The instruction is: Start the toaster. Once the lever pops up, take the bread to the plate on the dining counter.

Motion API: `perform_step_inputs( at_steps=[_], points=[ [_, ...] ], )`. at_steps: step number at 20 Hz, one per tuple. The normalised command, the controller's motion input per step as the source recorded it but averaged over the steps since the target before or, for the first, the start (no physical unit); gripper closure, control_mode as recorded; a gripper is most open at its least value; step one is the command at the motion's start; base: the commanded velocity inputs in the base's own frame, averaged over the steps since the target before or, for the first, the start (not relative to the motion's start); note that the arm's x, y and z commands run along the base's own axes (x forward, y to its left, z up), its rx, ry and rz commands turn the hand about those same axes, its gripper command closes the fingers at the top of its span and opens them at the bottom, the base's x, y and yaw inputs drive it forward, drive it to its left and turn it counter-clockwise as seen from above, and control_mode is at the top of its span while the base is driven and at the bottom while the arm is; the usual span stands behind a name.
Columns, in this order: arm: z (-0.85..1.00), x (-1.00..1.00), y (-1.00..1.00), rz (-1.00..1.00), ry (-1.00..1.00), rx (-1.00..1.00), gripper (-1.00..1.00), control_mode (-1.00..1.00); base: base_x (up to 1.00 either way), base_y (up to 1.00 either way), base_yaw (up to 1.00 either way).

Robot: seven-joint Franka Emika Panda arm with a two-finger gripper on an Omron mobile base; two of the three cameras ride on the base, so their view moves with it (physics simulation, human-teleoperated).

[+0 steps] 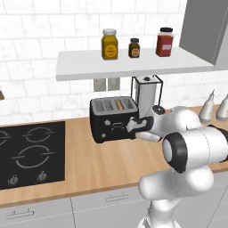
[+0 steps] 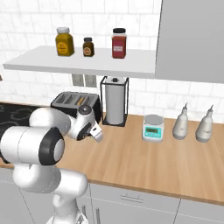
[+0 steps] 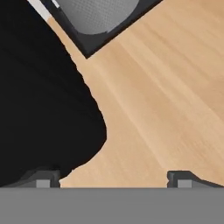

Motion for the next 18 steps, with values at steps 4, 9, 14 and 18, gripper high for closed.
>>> perform_step_inputs(
  at_steps=[4,9,14,18],
  points=[
    [-0.88,-0.06,0.0,-0.12,-0.03,0.07,-1.0,-1.0,0.0,0.0,0.0],
    [0.64,-0.93,-0.13,-0.01,-0.4,0.18,-1.0,-1.0,0.0,0.0,0.0],
    [1.0,-0.83,-0.19,0.0,-0.24,0.03,-1.0,-1.0,0.0,0.0,0.0],
    [1.0,-0.43,-0.04,0.0,-0.01,0.0,-1.0,-1.0,0.0,0.0,0.0]
  ],
)
